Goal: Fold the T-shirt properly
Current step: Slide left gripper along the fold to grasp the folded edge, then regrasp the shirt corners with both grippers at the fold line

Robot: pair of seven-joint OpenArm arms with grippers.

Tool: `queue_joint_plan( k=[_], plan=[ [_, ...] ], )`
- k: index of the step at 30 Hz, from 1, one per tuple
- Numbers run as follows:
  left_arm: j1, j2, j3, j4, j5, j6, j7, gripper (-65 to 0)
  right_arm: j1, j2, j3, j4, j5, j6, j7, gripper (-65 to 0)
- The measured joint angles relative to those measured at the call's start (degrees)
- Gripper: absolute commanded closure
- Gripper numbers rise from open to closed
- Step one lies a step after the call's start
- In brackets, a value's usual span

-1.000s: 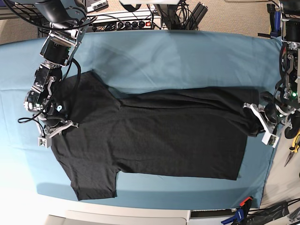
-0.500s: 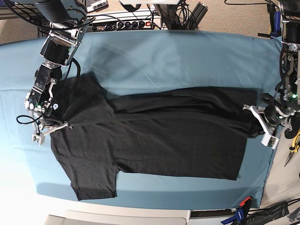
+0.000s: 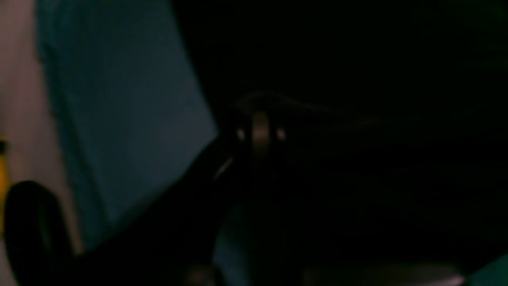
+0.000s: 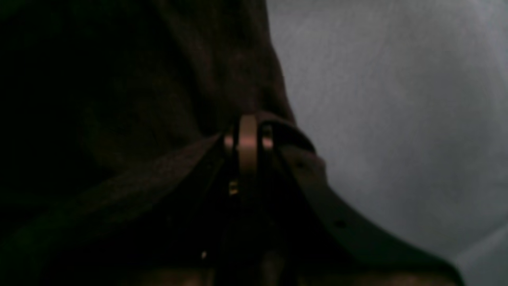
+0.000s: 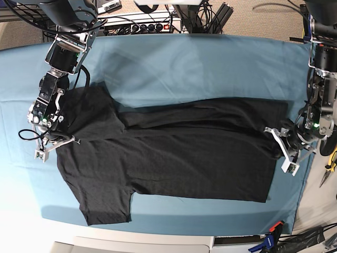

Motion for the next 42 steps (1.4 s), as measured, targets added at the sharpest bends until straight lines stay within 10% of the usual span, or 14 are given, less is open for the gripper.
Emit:
queue_joint_plan(
  k=[2, 6, 20, 42],
  plan=[
    [0.0, -0.11, 0.0, -0.02, 0.52, 0.0, 0.7, -27.5, -0.07, 0.07, 0.0, 0.0, -0.42, 2.03, -1.16, -5.6],
    [0.02, -0.11, 0.0, -0.02, 0.46, 1.29, 5.01, -28.2, -0.02, 0.28, 0.57, 0.0, -0.37, 3.04, -1.57, -29.5],
    [0.09, -8.2, -4.74, 0.09, -6.67, 0.74, 8.15, -28.2, -0.7, 0.55, 30.34, 0.11, 33.86, 11.47, -13.25, -29.5],
    [4.74, -8.17, -11.89, 0.02, -11.65, -2.43, 11.74, -28.1, -17.66, 3.13, 26.4, 0.5, 50.49, 18.4, -16.76, -29.4]
  ],
)
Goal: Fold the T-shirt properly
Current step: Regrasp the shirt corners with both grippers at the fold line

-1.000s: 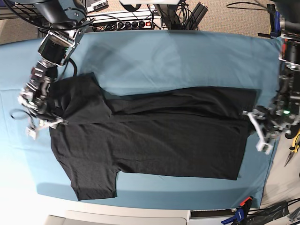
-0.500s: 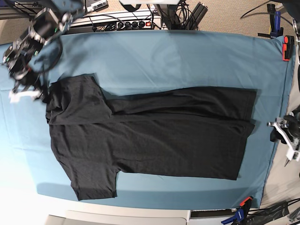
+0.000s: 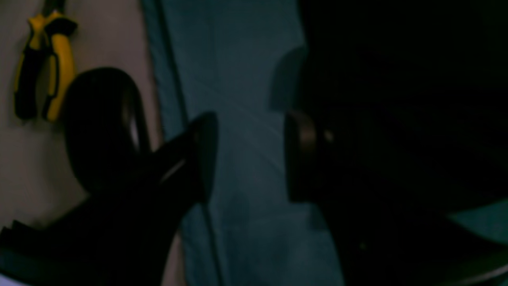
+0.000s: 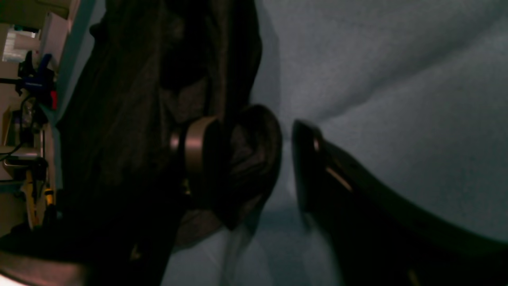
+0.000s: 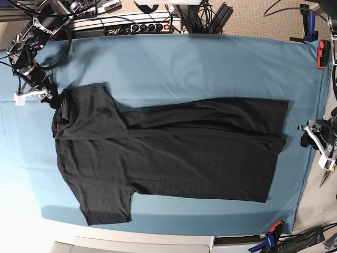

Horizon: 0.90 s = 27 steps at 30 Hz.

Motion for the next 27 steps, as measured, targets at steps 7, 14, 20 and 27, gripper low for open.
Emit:
queue_joint_plan(
  k=[7, 14, 20, 27],
  plan=[
    [0.11, -0.02, 0.0, 0.0, 0.0, 0.02, 0.04, -28.2, -0.2, -0.26, -0.07, -0.15, -0.63, 1.46, -0.85, 0.0],
    [3.56, 0.96, -0.17, -0.02, -1.51, 1.73, 0.85, -28.1, -0.2, -0.24, -0.04, -0.15, -0.72, 2.1, -0.59, 0.0],
    [5.07, 4.33, -0.15, -3.78, -5.55, 1.36, 3.08, -28.1, -0.2, -0.26, -0.07, -0.15, -0.74, 2.12, -0.44, 0.0],
    [4.57, 5.4, -5.29, -11.15, -16.22, -3.06, 7.54, -28.1, -0.17, -0.28, -0.07, -0.15, -0.76, 2.21, -0.46, 0.0]
  ],
)
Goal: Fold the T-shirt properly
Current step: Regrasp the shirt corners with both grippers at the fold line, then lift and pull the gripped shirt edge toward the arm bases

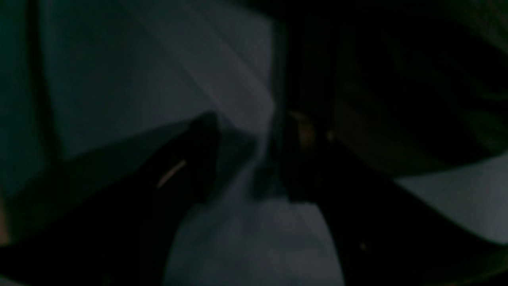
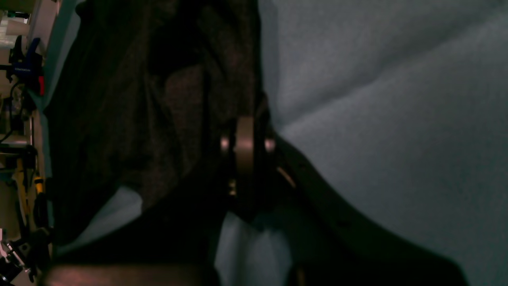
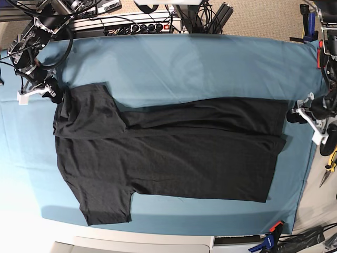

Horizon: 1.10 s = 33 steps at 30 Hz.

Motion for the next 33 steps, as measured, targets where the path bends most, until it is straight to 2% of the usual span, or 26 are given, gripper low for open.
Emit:
queue_joint_plan(
  k=[4, 8, 14, 22, 24, 31, 33],
  plan=[
    [0.33, 0.15, -4.39, -2.69, -6.25, -2.62, 5.16, -28.1, -0.04, 0.0, 0.0, 0.0, -0.02, 0.07, 0.02, 0.0],
    [0.96, 0.2, -5.29, -3.08, -10.01, -4.11, 6.14, -28.1, -0.04, 0.0, 0.0, 0.0, -0.11, 0.07, 0.0, 0.0],
    [1.01, 1.05, -5.29, -3.08, -9.94, -4.11, 5.86, -28.1, -0.02, 0.0, 0.0, 0.0, -0.11, 0.07, 0.0, 0.0],
    [0.94, 5.07, -5.46, -3.04, -10.36, -4.74, 4.44, -27.3, -0.02, 0.0, 0.0, 0.0, -0.11, 0.07, 0.0, 0.0],
    [0.94, 5.22, -5.44, -3.04, -10.47, -5.4, 4.39, -25.5, -0.02, 0.0, 0.0, 0.0, -0.11, 0.09, 0.0, 0.0],
    [1.64, 5.22, -5.49, -2.99, -11.37, -5.84, 4.55, -25.5, -0.02, 0.0, 0.0, 0.0, -0.11, 0.09, 0.0, 0.0],
    [2.4, 5.22, -5.51, -2.93, -12.11, -6.01, 4.35, -21.6, -0.02, 0.0, 0.0, 0.0, -0.11, 0.09, 0.0, 0.0]
  ],
)
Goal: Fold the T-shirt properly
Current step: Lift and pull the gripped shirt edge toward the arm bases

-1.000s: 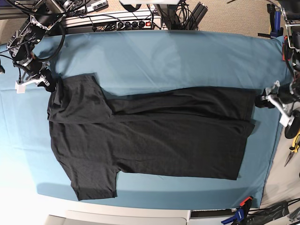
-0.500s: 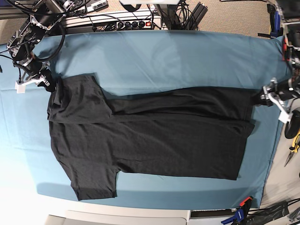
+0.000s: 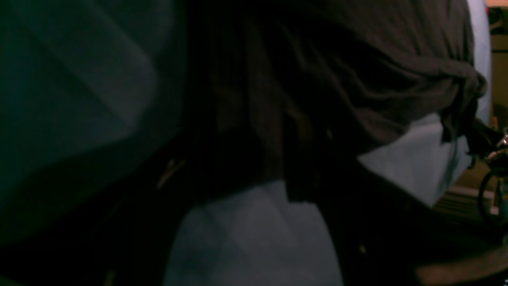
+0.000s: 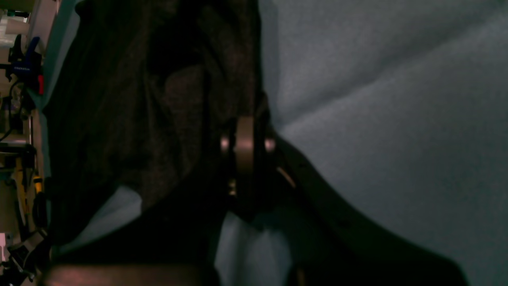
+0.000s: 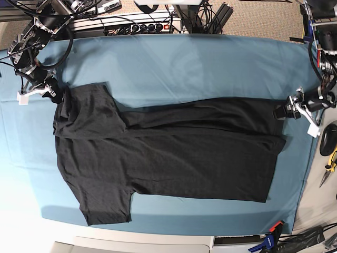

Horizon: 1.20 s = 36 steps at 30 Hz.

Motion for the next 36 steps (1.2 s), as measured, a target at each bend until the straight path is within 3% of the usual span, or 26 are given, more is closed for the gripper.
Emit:
queue_joint_plan(
  k=[3, 4, 8, 17, 30, 34, 36],
  plan=[
    [0.63, 0.02, 0.02, -0.02, 0.44, 0.04, 0.2, -1.0, 0.0, 0.0, 0.0, 0.0, 0.0, 0.04, -0.02, 0.0],
    [0.79, 0.04, 0.02, -0.02, 0.52, 0.04, 0.17, 0.0, 0.0, 0.0, 0.0, 0.0, -0.02, 0.81, -0.09, 0.0],
    [0.79, -0.15, 0.02, -0.02, 0.52, 0.04, 0.28, 0.0, -0.13, 0.0, 0.0, 0.0, 1.29, 2.93, -1.31, 0.0],
    [1.11, -4.0, 0.13, -0.07, 0.63, -0.94, 1.62, 0.0, -0.13, 0.79, -0.02, 0.0, 1.86, 3.15, -2.56, 0.0],
    [4.35, -7.08, 0.24, -0.04, -4.22, -1.29, 3.96, 0.0, -1.09, 10.73, -0.15, -0.04, 4.37, 3.41, -8.46, 0.0],
    [7.3, -7.3, 0.22, 0.04, -6.47, -1.6, 3.89, 0.0, -4.28, 12.39, -0.15, -0.02, 5.62, 3.43, -9.6, 0.0],
    [8.48, -7.3, 0.2, 0.09, -8.63, -3.54, 4.92, 0.0, -6.36, 12.57, -0.15, -0.02, 6.21, 3.48, -10.12, 0.0]
  ],
)
